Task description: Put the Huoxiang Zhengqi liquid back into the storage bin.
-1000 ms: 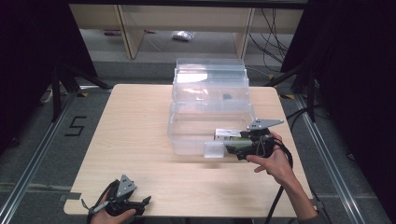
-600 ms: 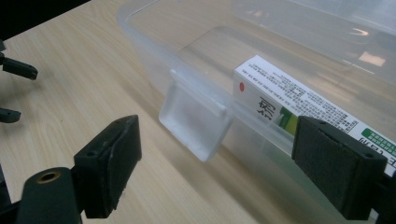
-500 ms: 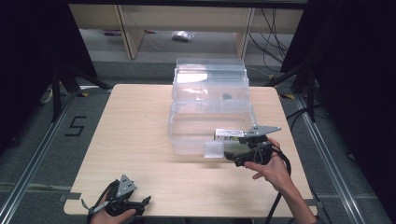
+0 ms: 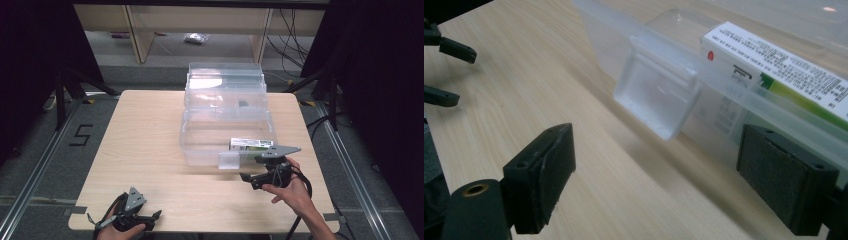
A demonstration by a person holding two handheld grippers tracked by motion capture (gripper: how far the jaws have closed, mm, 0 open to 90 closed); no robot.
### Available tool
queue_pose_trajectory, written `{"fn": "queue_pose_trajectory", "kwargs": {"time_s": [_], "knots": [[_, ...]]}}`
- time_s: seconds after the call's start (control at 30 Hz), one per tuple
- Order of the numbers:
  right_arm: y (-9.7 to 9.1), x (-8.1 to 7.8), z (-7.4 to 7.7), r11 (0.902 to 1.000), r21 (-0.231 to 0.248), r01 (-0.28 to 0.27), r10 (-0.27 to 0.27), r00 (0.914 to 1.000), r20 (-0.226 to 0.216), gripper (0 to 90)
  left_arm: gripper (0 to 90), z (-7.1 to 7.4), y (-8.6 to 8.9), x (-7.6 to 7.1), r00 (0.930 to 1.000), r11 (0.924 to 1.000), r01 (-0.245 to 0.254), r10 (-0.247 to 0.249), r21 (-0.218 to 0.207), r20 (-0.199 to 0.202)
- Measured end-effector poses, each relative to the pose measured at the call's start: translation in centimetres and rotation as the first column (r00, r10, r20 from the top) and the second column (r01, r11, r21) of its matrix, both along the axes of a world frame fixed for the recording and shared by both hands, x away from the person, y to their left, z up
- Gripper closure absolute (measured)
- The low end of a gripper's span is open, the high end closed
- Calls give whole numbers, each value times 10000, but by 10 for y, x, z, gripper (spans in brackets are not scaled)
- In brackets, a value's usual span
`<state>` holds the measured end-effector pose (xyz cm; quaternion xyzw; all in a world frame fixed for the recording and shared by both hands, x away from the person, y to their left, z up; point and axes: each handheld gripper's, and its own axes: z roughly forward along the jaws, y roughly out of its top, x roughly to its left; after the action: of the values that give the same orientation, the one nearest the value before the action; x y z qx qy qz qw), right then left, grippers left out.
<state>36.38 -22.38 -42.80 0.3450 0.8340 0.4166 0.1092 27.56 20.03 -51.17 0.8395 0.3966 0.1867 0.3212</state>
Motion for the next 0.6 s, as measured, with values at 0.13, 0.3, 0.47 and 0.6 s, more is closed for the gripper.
{"fn": "queue_pose_trajectory", "kwargs": {"time_s": [0.13, 0.3, 0.47, 0.6], "knots": [[-4, -5, -2, 9998, 177, 4, 0, 9997, -225, 167, 159, 0, 0, 0, 10000, 10000, 3, -3, 11, 4], [-8, -10, -5, 9997, 262, 28, -23, 9998, -204, 167, 159, 0, 0, 0, 10000, 10000, 17, -17, -18, 12], [-10, -16, -11, 9997, 222, -63, 72, 9991, -410, 167, 159, 0, 0, 0, 10000, 10000, 40, -40, -2, 30], [-13, -21, -18, 9998, 36, -199, 200, 9992, -345, 167, 159, 0, 1, 1, 9997, 9999, 129, -130, 53, 185]]}}
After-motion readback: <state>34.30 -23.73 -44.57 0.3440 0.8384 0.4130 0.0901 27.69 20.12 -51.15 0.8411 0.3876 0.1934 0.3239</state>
